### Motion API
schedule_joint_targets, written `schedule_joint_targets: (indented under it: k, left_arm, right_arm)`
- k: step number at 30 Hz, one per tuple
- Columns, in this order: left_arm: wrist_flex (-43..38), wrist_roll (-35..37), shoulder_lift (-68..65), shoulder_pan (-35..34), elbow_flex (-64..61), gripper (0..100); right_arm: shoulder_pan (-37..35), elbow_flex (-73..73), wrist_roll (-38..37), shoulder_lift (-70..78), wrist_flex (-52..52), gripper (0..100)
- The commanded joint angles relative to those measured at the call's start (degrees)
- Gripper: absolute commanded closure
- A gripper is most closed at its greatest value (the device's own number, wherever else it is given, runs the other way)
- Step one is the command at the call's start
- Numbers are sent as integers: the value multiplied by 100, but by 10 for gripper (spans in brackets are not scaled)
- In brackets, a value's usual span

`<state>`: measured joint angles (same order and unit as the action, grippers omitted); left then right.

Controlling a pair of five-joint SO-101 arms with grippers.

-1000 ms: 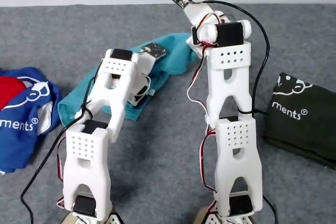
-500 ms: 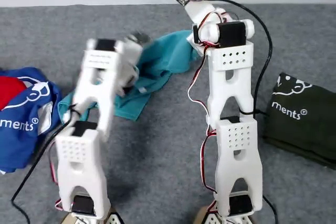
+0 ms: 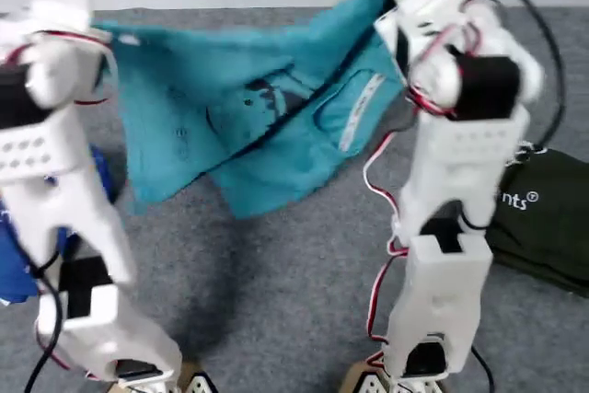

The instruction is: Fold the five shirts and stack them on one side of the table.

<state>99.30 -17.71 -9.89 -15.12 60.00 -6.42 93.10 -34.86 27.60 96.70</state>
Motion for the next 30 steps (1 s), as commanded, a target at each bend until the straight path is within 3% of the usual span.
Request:
schedule_joint_targets:
  k: [1,5,13,18,25,30]
  left_arm:
    - [105,26,633,-387,435,995]
    - [105,26,1231,-686,532,995]
    - [114,-9,2207,-809,497,995]
    - [123,-255,2295,-809,286,995]
    - [97,-835,2277,-774,-2299,995]
    - [-923,-1345,2277,-747,-5121,995]
  right_arm:
    - [180,229,35,-840,-101,989]
    - [224,193,-18,-1552,163,989]
    - [66,185,-1143,-2404,593,989]
    - [57,-193,-1257,-2422,611,989]
    - [-497,-3218,-1257,-2387,576,988]
    - [-927,-5310,-1266,-2070,92,988]
